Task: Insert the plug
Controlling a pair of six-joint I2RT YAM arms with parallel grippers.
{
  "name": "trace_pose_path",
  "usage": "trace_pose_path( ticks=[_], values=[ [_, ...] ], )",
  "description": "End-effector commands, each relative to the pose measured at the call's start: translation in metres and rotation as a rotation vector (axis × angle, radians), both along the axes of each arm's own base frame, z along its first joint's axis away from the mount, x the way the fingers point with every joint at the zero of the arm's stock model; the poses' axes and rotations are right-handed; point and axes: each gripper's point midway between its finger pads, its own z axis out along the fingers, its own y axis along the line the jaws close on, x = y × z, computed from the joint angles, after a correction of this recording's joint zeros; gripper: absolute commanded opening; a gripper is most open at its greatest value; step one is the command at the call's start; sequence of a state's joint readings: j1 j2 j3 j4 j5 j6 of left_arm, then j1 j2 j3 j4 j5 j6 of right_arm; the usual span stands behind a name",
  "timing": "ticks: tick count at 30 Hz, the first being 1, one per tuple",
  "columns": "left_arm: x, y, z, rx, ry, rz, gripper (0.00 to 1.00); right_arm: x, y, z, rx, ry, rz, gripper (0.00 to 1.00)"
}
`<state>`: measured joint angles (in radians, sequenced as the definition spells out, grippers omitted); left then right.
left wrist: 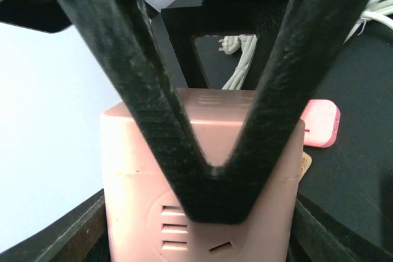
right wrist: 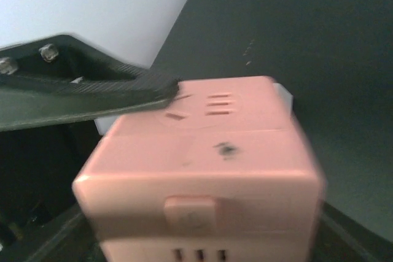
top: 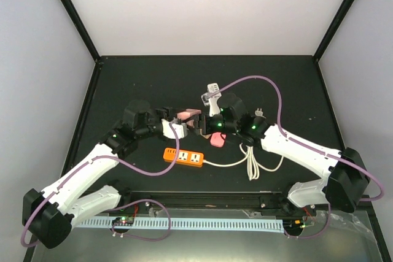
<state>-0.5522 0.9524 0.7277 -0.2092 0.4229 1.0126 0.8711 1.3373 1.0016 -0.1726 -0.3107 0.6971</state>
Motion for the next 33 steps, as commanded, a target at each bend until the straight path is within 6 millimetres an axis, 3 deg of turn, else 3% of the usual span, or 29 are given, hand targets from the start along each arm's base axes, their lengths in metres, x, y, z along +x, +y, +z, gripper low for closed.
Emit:
trace_pose_path(
  ticks=[1,2,3,5,6,8,12,16,18,21,26,33],
  values=[
    [-0.009,-0.007,0.007,-0.033,0.015,-0.048,0.31,0.01,0.005,0.0,0.024,-0.024,-0.035,0.64],
    [-0.014,-0.007,0.003,-0.023,0.031,-0.066,0.36,0.011,0.006,0.001,0.024,-0.026,-0.033,0.55],
    [-0.019,-0.007,-0.003,-0.006,0.054,-0.082,0.48,0.011,0.007,0.001,0.024,-0.032,-0.029,0.46],
    [-0.026,-0.003,-0.017,0.034,0.106,-0.095,0.94,0.014,0.003,0.001,-0.002,-0.047,-0.04,0.24],
    [-0.029,-0.001,-0.027,0.066,0.137,-0.096,0.98,0.016,-0.002,0.001,-0.034,-0.06,-0.055,0.14],
    [-0.034,0.006,-0.048,0.143,0.2,-0.095,0.99,0.022,-0.021,-0.004,-0.115,-0.084,-0.101,0.03],
    [-0.05,0.019,-0.097,0.297,0.367,-0.122,0.99,0.029,-0.072,-0.01,-0.245,-0.083,-0.242,0.01],
    [-0.063,0.024,-0.138,0.399,0.513,-0.169,0.94,0.025,-0.11,0.002,-0.303,-0.111,-0.346,0.01],
    [-0.061,0.024,-0.148,0.435,0.583,-0.154,0.84,0.021,-0.12,0.006,-0.298,-0.116,-0.362,0.01],
    [-0.056,0.026,-0.154,0.49,0.657,-0.126,0.79,0.016,-0.137,0.009,-0.311,-0.108,-0.418,0.01],
    [-0.062,0.035,-0.166,0.562,0.688,-0.126,0.81,0.007,-0.15,0.009,-0.301,-0.107,-0.437,0.01],
    [-0.045,0.046,-0.187,0.633,0.686,-0.008,0.82,0.002,-0.162,0.006,-0.323,-0.076,-0.474,0.01]
  ],
)
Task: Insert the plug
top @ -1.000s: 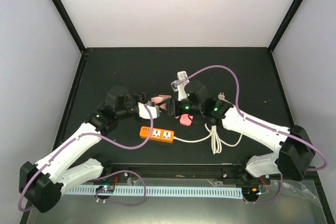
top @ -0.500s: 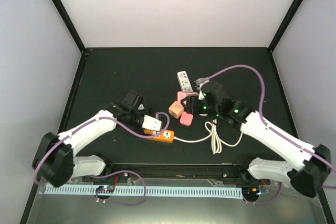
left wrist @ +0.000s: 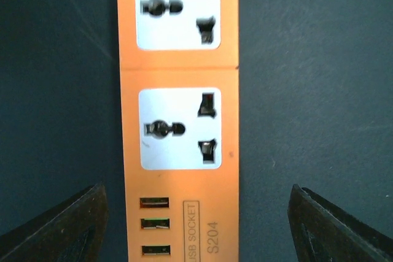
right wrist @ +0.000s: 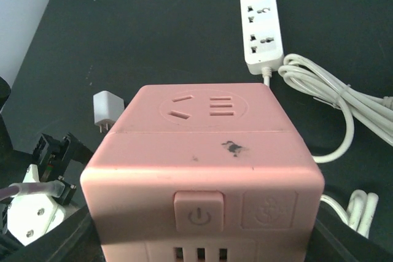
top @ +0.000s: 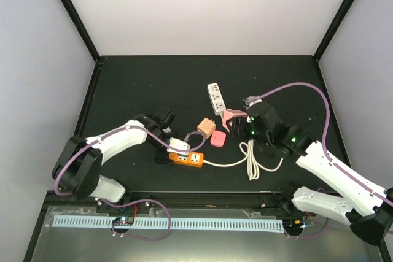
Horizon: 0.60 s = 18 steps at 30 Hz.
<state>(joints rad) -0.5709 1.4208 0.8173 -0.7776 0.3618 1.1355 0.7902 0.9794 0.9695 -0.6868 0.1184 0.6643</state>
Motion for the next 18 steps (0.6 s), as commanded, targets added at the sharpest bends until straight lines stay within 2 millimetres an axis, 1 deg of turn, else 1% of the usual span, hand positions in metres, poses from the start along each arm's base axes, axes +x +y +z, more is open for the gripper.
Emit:
trace_pose_path(
  ticks=[1,5,9,12,16,18],
  values=[
    [0.015,0.006,-0.008,0.07,-0.037,0.045,0.83,0.001,-0.013,0.002,-0.011,-0.004,-0.06,0.01],
    [0.03,0.003,-0.01,0.071,-0.079,0.093,0.83,-0.001,-0.013,-0.002,-0.027,0.008,-0.049,0.01],
    [0.032,0.001,-0.014,0.073,-0.078,0.113,0.81,-0.001,-0.013,-0.008,-0.061,0.026,-0.043,0.01],
    [0.03,0.003,-0.022,0.091,-0.066,0.13,0.78,0.0,-0.015,-0.01,-0.088,0.033,-0.048,0.01],
    [0.027,0.006,-0.029,0.104,-0.054,0.156,0.73,0.002,-0.018,-0.007,-0.108,0.021,-0.054,0.01],
    [0.029,0.005,-0.03,0.107,-0.064,0.184,0.66,0.003,-0.019,-0.006,-0.118,0.015,-0.058,0.01]
  ],
)
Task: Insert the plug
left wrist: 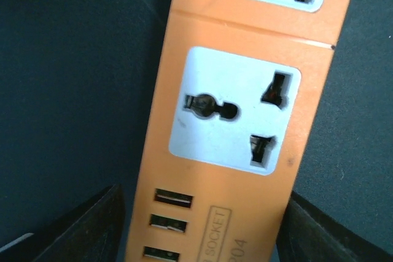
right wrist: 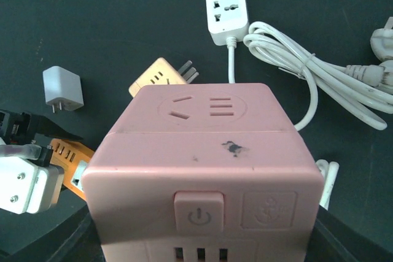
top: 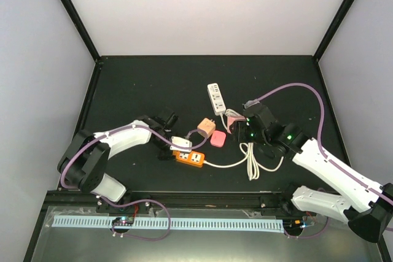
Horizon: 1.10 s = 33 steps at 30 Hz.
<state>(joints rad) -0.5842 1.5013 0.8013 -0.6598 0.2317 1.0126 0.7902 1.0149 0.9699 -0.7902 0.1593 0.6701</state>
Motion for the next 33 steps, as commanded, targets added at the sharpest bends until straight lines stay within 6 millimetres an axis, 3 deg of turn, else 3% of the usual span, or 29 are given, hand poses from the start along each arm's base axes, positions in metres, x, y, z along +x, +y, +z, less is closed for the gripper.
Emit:
trace_pose_path(
  ticks=[1,4,9,14,20,24,28,30,33],
  values=[
    [0.006,-0.002,-0.004,0.008,-0.029,0.074,0.62,0.009,-0.006,0.021,-0.014,-0.067,-0.025,0.01],
    [0.002,-0.006,0.001,-0.006,0.008,0.134,0.53,0.011,-0.01,0.021,-0.039,-0.068,-0.041,0.01],
    [-0.029,-0.008,0.006,-0.017,0.118,0.147,0.56,0.011,-0.014,0.017,-0.075,-0.052,-0.047,0.01],
    [-0.052,-0.014,0.005,-0.01,0.187,0.149,0.66,0.008,-0.012,0.008,-0.099,-0.021,-0.032,0.01],
    [-0.067,-0.019,0.012,-0.03,0.262,0.155,0.95,0.001,-0.008,0.0,-0.122,0.053,0.002,0.01],
    [-0.069,-0.022,0.042,-0.108,0.256,0.141,0.99,-0.011,-0.001,-0.009,-0.121,0.147,0.038,0.01],
    [-0.059,-0.014,0.089,-0.223,0.221,0.144,0.99,-0.028,0.01,-0.018,-0.113,0.264,0.068,0.01],
    [-0.053,-0.004,0.11,-0.273,0.201,0.139,0.99,-0.036,0.024,-0.017,-0.095,0.314,0.09,0.01],
    [-0.042,0.016,0.126,-0.305,0.147,0.161,0.99,-0.047,0.051,-0.012,-0.099,0.367,0.133,0.01]
  ],
)
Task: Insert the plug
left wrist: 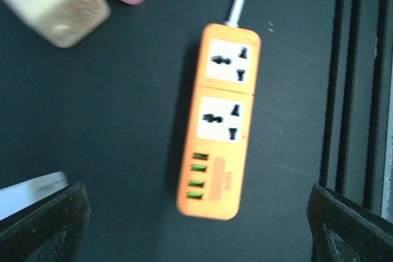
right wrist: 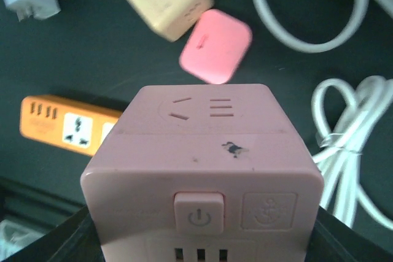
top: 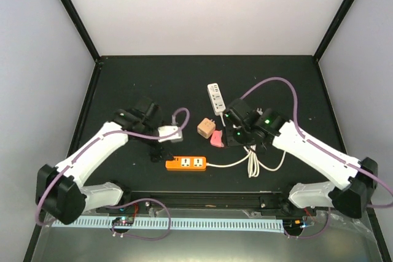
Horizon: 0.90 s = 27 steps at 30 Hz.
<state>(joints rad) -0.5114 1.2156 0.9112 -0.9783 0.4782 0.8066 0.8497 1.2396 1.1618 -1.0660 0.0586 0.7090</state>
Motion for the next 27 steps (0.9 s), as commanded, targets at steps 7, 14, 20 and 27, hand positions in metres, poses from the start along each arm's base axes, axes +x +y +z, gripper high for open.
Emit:
trace_pose_path(
  ticks=[7,14,20,27],
  values=[
    [0.042,0.066,0.037,-0.129,-0.122,0.212,0.99,-0.041,0.115,0.003,-0.03,0.23,0.172,0.01],
    [0.086,0.097,0.04,-0.128,-0.228,0.472,0.99,-0.049,0.172,-0.025,-0.091,0.34,0.202,0.01],
    [0.088,0.104,0.029,-0.119,-0.257,0.474,0.99,-0.055,0.184,-0.037,-0.1,0.396,0.17,0.01],
    [0.087,0.104,0.02,-0.113,-0.257,0.453,0.99,-0.064,0.18,-0.046,-0.138,0.456,0.134,0.01]
  ],
)
